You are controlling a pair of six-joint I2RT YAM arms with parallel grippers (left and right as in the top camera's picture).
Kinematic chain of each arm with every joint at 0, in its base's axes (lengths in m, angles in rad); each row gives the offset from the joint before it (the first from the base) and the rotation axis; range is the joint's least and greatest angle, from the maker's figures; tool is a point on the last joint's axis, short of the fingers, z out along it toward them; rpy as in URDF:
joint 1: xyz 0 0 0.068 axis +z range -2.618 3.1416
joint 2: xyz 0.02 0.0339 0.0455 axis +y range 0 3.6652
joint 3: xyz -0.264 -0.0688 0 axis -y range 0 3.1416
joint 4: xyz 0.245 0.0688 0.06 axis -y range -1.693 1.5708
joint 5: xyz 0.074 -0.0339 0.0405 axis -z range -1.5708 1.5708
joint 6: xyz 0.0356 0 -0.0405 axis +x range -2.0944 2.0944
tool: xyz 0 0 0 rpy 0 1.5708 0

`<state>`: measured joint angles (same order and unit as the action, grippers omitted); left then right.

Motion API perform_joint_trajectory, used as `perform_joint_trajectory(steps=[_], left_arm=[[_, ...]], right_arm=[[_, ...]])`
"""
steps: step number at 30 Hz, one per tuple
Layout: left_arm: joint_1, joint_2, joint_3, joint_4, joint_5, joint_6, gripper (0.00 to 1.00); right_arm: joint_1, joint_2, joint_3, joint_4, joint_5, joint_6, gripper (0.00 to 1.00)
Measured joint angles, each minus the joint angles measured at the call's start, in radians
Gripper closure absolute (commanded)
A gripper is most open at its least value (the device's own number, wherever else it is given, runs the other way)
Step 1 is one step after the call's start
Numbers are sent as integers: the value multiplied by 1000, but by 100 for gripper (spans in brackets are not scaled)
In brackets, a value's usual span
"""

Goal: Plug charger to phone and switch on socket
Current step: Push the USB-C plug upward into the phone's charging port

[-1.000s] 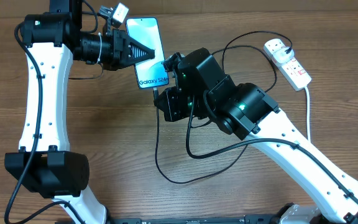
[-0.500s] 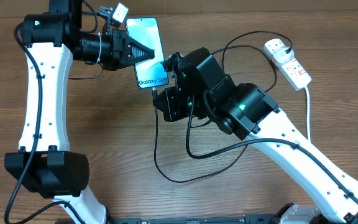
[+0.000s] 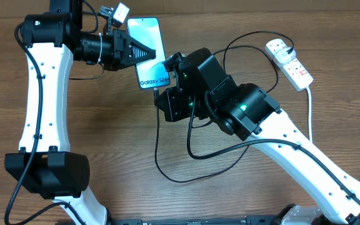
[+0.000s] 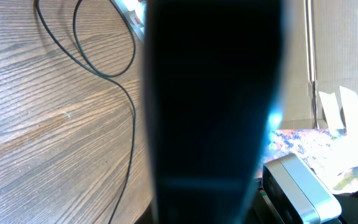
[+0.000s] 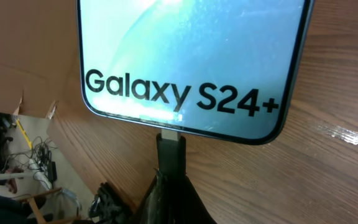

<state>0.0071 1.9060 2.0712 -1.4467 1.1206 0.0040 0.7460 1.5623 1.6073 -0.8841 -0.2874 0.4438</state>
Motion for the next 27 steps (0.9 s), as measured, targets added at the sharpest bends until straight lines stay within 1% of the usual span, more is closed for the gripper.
perform_joint_trajectory(steps=[13, 23, 27], left_arm=[[0, 0, 0, -2, 3, 5, 96], [8, 0, 3, -58, 0, 78, 96], [8, 0, 3, -63, 0, 82, 96]], right_arm=[[0, 0, 0, 8, 2, 1, 96], [2, 0, 0, 11, -22, 1, 96], [2, 0, 0, 18, -24, 1, 96]])
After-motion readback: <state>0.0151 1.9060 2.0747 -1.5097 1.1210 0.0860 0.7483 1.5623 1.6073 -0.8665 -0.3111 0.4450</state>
